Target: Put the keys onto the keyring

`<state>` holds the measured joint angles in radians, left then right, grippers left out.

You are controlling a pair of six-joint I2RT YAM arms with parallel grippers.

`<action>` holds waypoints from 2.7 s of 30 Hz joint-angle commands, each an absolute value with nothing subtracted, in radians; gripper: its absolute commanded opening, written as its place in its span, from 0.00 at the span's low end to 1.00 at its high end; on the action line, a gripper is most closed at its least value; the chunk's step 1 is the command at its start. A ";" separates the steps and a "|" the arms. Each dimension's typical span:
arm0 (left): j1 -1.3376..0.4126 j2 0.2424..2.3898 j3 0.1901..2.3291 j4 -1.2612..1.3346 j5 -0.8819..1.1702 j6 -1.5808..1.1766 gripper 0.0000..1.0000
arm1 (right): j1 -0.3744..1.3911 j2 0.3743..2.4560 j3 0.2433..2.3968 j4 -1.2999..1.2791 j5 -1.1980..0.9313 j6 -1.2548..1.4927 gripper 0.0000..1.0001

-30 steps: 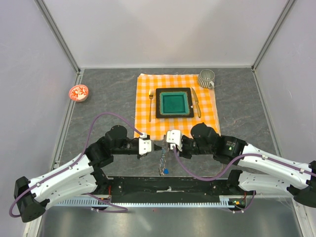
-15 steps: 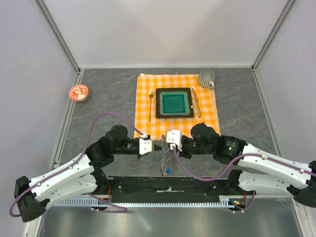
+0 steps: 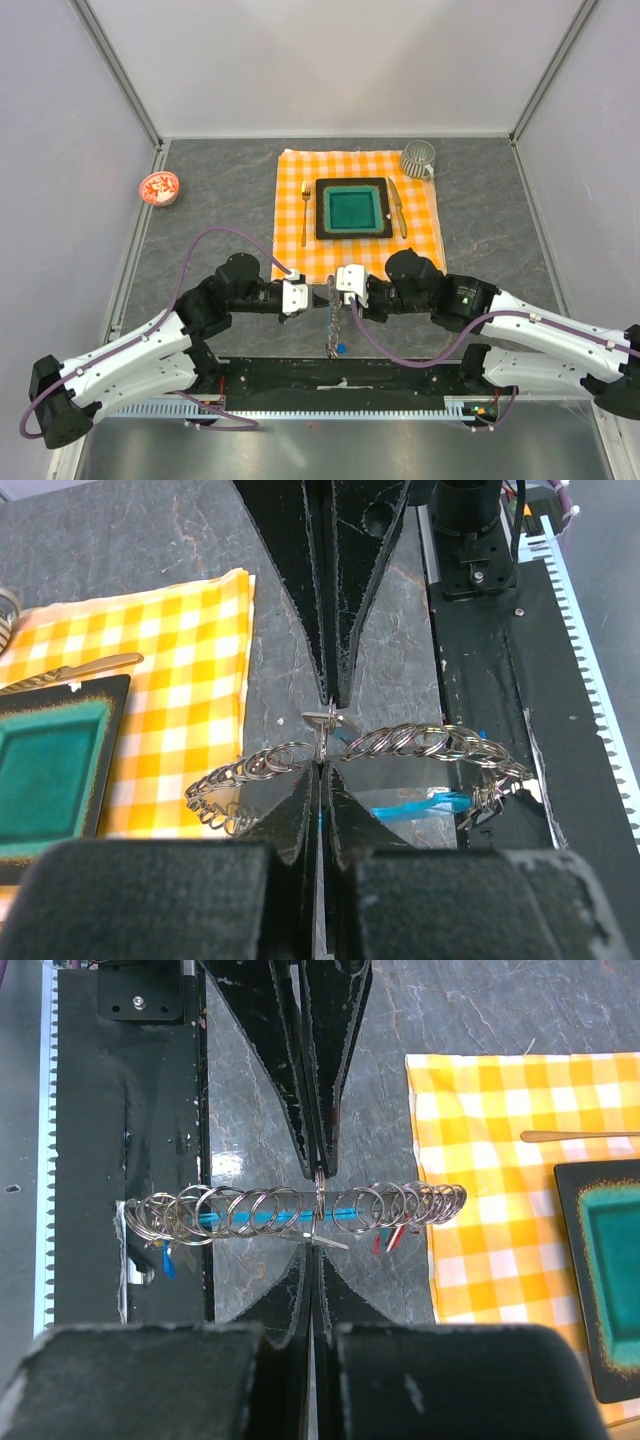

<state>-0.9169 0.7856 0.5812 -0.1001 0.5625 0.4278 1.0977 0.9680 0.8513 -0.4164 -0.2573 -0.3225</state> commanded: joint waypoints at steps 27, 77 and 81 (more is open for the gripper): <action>-0.920 0.764 0.609 -0.044 0.560 0.456 0.02 | 1.117 0.950 0.857 -0.405 -0.206 -0.333 0.00; -0.920 0.767 0.607 -0.038 0.565 0.456 0.02 | 1.121 0.945 0.850 -0.396 -0.218 -0.334 0.00; -0.920 0.765 0.607 -0.038 0.560 0.456 0.02 | 1.120 0.945 0.850 -0.400 -0.216 -0.334 0.00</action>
